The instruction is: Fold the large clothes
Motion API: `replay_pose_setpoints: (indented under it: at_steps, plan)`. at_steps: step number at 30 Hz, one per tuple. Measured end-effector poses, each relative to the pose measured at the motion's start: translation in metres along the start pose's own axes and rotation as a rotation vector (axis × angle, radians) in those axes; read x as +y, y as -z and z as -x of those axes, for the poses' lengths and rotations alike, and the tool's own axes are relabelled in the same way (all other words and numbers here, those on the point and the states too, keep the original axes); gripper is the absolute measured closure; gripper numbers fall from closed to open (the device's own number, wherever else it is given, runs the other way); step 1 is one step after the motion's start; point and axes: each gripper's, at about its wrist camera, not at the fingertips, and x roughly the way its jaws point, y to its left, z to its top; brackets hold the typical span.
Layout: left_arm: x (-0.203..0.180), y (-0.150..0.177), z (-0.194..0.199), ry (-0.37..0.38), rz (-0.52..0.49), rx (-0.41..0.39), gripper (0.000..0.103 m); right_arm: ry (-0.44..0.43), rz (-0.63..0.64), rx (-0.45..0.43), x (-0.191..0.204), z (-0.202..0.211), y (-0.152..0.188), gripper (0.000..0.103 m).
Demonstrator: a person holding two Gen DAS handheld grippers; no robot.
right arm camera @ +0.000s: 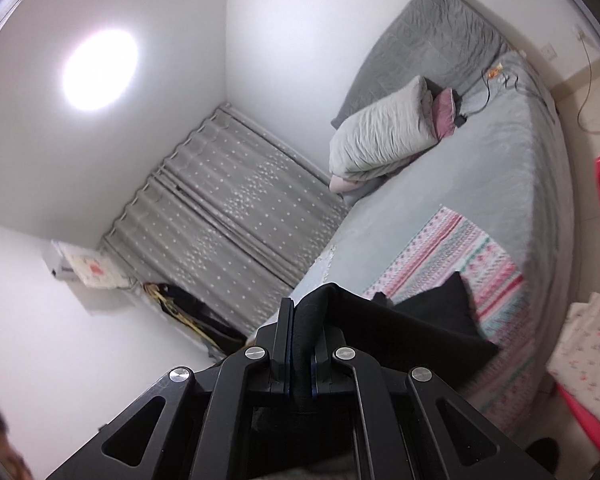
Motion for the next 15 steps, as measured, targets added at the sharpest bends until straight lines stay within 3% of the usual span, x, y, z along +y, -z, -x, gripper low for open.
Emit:
replay_pose_setpoints:
  at_steps: [8,15]
  plan:
    - [-0.010,-0.078,-0.114,-0.179,0.044,0.044,0.095,0.127,-0.105,0.017,-0.018,-0.131,-0.067,0.098]
    - [0.001,-0.093,-0.209,-0.251,0.063,0.102,0.095,0.241,-0.210,0.043,-0.077,-0.220,-0.075,0.098]
